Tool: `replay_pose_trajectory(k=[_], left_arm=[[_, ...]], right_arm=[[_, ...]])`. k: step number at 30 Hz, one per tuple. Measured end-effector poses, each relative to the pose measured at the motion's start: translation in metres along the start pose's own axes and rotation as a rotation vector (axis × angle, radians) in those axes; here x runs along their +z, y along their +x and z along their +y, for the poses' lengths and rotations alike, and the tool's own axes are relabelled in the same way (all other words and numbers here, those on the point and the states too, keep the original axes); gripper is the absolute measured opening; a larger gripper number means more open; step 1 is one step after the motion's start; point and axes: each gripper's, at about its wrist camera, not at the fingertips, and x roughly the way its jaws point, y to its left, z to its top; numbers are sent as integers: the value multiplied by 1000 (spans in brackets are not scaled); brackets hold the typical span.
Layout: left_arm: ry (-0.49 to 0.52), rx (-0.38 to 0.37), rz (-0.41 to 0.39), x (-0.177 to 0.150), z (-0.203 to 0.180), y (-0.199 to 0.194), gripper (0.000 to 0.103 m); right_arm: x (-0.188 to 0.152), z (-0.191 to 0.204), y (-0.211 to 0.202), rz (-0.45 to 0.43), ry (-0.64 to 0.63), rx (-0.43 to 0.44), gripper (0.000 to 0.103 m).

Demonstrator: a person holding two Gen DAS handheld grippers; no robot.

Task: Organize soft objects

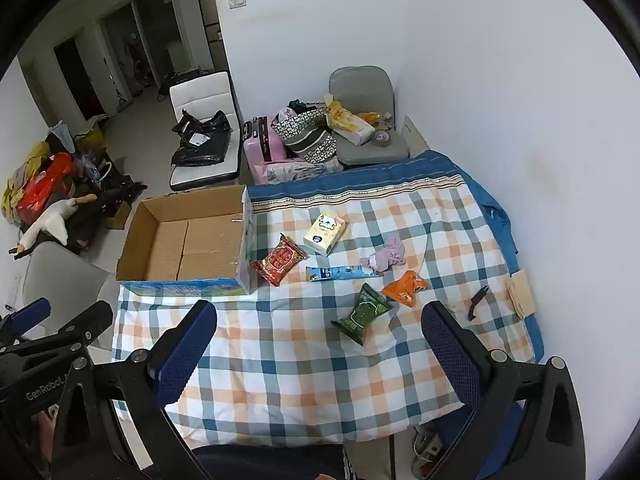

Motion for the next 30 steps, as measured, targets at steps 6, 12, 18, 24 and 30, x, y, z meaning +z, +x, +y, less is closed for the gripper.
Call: replay_pose_trajectory(k=[6, 12, 18, 24, 30], left_arm=[[-8, 2, 0, 2, -3, -1, 103], [-15, -4, -10, 7, 2, -4, 103], [-14, -4, -14, 7, 2, -4, 103], [-23, 0, -17, 14, 2, -11, 103], [-23, 0, -21, 16, 2, -13, 103]], right_arm=[[2, 4, -2, -1, -16, -19, 103], [5, -5, -5, -9, -1, -13, 103], [3, -4, -8, -20, 3, -13, 103], [11, -6, -8, -26, 2, -15, 103], [13, -9, -9, -40, -2, -15, 103]])
